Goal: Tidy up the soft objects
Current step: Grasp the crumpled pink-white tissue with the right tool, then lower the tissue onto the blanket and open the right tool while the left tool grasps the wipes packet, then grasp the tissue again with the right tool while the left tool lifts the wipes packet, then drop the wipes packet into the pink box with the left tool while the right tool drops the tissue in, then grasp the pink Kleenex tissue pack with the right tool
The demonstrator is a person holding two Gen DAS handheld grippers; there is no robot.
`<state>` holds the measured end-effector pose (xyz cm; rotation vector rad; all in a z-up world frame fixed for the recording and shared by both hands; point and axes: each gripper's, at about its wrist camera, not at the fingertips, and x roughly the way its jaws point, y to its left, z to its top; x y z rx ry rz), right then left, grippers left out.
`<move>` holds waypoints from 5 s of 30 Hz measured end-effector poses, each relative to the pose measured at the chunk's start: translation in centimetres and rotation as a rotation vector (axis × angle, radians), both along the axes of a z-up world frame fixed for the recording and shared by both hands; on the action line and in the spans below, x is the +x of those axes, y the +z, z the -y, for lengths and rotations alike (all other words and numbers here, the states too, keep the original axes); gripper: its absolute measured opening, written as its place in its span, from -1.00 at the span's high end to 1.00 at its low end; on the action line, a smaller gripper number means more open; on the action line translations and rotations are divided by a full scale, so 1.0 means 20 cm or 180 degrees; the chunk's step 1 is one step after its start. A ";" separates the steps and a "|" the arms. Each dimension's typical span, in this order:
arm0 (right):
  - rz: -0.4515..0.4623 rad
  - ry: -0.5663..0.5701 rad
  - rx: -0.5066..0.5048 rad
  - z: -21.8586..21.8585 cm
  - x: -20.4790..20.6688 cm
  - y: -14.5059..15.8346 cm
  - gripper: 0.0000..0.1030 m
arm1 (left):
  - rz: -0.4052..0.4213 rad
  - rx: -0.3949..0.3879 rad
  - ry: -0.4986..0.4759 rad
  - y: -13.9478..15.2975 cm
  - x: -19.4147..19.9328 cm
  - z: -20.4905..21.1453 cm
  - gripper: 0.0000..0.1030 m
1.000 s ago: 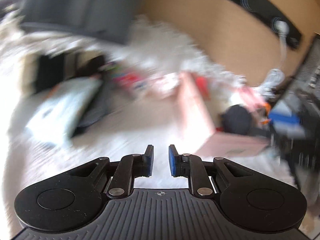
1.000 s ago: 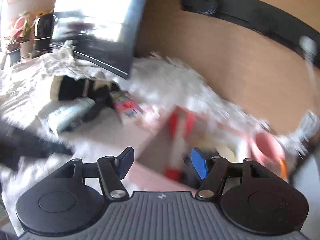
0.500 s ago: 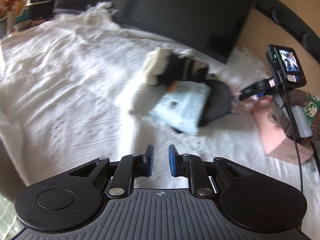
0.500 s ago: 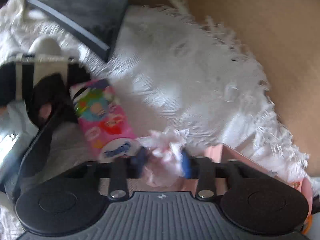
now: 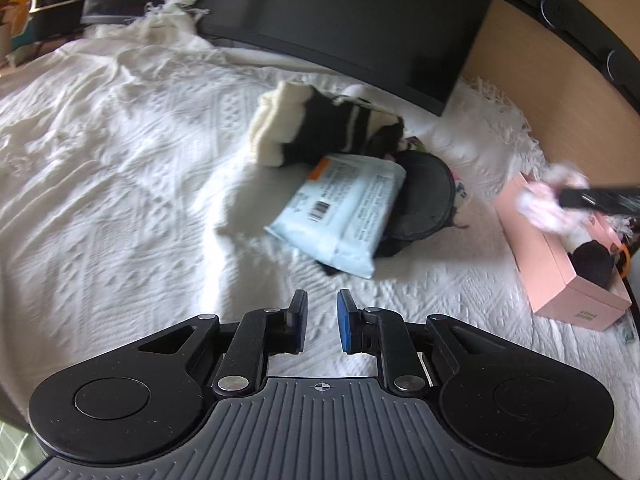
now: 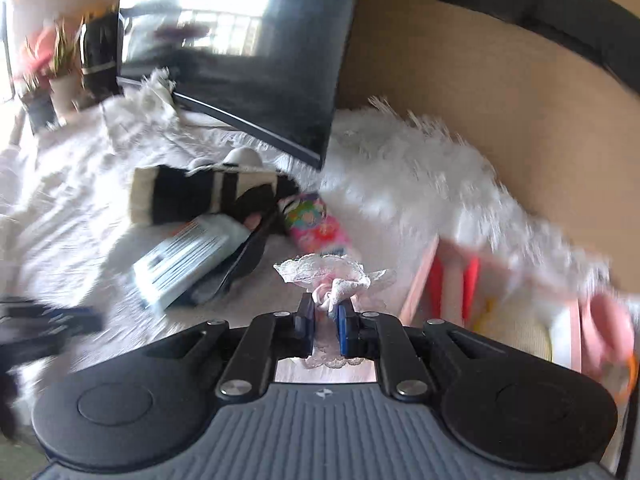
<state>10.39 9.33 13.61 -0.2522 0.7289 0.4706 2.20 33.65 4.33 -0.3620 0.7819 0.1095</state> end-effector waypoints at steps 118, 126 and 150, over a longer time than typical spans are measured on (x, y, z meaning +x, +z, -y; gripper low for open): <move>0.0567 -0.0970 0.0255 1.14 -0.80 -0.22 0.67 | 0.0435 -0.0069 -0.1248 0.51 0.82 1.18 -0.49; 0.0302 -0.0807 0.0522 1.02 -0.34 -0.02 0.67 | 0.0435 -0.0205 -0.1313 0.37 0.44 0.99 -0.49; -0.0951 -0.0908 0.0032 0.68 0.82 -0.11 -0.12 | 0.0133 -0.0508 -0.0432 0.06 -0.14 0.17 -0.49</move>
